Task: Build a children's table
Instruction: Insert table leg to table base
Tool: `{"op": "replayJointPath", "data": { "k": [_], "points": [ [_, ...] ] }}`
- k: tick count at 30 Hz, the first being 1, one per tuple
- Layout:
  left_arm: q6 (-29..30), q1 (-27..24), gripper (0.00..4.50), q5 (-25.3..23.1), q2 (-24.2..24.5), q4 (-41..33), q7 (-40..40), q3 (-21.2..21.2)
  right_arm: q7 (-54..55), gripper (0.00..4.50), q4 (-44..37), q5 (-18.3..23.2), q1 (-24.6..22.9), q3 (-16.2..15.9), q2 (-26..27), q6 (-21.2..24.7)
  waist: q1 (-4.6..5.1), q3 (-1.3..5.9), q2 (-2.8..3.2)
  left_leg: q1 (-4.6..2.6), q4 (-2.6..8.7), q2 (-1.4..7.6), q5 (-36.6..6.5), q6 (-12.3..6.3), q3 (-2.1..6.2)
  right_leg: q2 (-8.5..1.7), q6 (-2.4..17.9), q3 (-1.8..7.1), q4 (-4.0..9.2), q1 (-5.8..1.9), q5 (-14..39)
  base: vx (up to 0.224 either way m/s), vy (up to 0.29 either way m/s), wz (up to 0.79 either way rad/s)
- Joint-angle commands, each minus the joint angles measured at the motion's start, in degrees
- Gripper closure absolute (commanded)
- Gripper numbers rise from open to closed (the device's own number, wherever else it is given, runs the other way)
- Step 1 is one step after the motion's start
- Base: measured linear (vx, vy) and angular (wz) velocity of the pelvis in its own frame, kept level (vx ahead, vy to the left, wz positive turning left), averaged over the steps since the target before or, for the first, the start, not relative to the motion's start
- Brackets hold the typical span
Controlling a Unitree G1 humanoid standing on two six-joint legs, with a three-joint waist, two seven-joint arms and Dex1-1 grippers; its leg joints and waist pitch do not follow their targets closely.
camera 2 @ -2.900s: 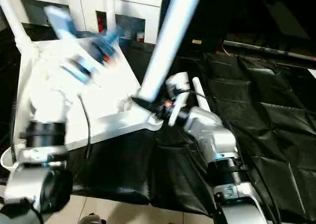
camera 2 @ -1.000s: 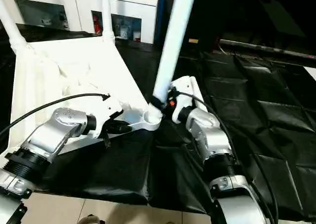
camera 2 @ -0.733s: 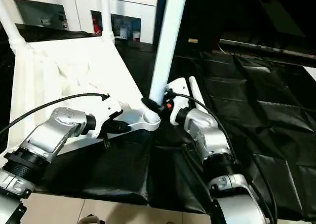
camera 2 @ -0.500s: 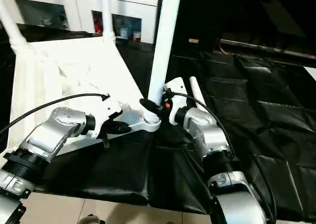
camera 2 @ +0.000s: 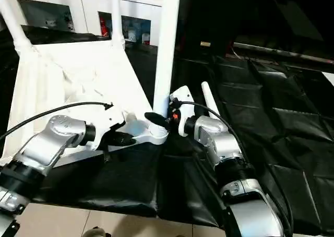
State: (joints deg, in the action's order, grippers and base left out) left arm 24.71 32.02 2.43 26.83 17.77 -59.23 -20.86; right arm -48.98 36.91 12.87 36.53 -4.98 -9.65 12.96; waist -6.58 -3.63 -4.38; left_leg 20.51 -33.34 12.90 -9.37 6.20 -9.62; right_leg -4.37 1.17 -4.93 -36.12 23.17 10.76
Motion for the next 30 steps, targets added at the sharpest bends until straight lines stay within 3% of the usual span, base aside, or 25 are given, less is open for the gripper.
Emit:
{"op": "replayJointPath", "data": {
  "k": [1, 9, 10, 11, 14, 22, 24, 30],
  "points": [
    [-0.9, 0.2, 4.5, 2.1, -0.8, -3.3, -3.9, -1.4, 0.3, 2.58, 1.9, -0.8, -0.7, -0.2, -0.4, -0.5, 0.05, 4.26, 0.75, -0.33, 3.68, 0.41, -9.9, 0.85, -0.4, -3.6, 10.2, 3.05, 3.86, -3.25, 9.1, 0.0, 0.0, 0.0],
    [-1.5, 0.6, 4.5, 1.6, -1.1, -2.8, -3.7, -0.8, -0.2, 2.58, 2.9, 0.4, -2.6, 1.9, -0.3, -3.5, 0.04, 4.27, 0.77, -0.36, 3.68, 0.44, -10.4, 0.79, -0.42, -3.62, 10.7, 3.01, 3.89, -3.25, 8.8, 0.0, 0.0, 0.0],
    [-1.4, 0.7, 4.5, 1.5, -1.2, -2.6, -3.3, -0.7, 0.6, 2.58, 3.4, 0.9, -3.0, 2.9, 0.0, -4.8, 0.03, 4.28, 0.68, -0.39, 3.69, 0.45, -10.6, 0.8, -0.42, -3.64, 10.6, 3.02, 3.9, -3.24, 9.2, 0.0, 0.0, 0.0],
    [-1.5, 0.9, 4.5, 1.4, -1.3, -2.3, -3.1, -0.6, 1.4, 2.58, 4.2, 1.3, -3.6, 3.9, 0.4, -6.3, -0.06, 4.28, 1.08, -0.44, 3.7, 0.49, -10.8, 0.89, -0.39, -3.74, 10.6, 3.04, 3.91, -3.14, 9.3, 0.0, 0.0, 0.0],
    [-2.0, 1.4, 4.5, 0.9, -1.4, -1.3, -2.4, -0.4, 2.7, 2.58, 5.6, 1.9, -5.9, 5.5, 1.2, -9.7, -0.06, 4.3, 1.04, -0.45, 3.72, 0.48, -11.1, 0.89, -0.42, -3.66, 10.9, 3.03, 3.95, -3.14, 8.6, 0.0, 0.0, 0.0],
    [-2.3, 1.7, 4.5, 0.7, -1.5, -0.7, -2.3, -0.3, 3.2, 2.59, 6.1, 2.6, -9.4, 6.3, 2.3, -13.9, -0.23, 4.19, 1.17, -0.58, 3.91, 0.51, -13.1, 1.01, -0.29, -3.65, 10.5, 3.02, 4.26, -3.14, 10.9, 0.0, 0.0, 0.0],
    [-2.5, 2.0, 4.5, 0.5, -1.7, -0.2, -1.9, -0.1, 2.6, 2.59, 6.1, 2.4, -10.2, 6.2, 2.4, -15.0, -0.4, 4.25, 1.62, -0.63, 3.91, 0.51, -13.1, 1.06, -0.24, -3.64, 10.7, 3.0, 4.18, -3.12, 10.3, 0.0, 0.0, 0.0],
    [-3.0, 2.6, 4.5, 0.1, -2.0, 1.1, -1.6, 0.1, 1.5, 2.59, 6.5, 3.3, -12.5, 7.3, 2.9, -18.3, -0.78, 4.17, 1.47, -0.71, 3.98, 0.52, -14.3, 1.05, -0.27, -3.63, 10.6, 3.07, 4.42, -3.09, 11.2, 0.0, 0.0, 0.0]
  ]
}}
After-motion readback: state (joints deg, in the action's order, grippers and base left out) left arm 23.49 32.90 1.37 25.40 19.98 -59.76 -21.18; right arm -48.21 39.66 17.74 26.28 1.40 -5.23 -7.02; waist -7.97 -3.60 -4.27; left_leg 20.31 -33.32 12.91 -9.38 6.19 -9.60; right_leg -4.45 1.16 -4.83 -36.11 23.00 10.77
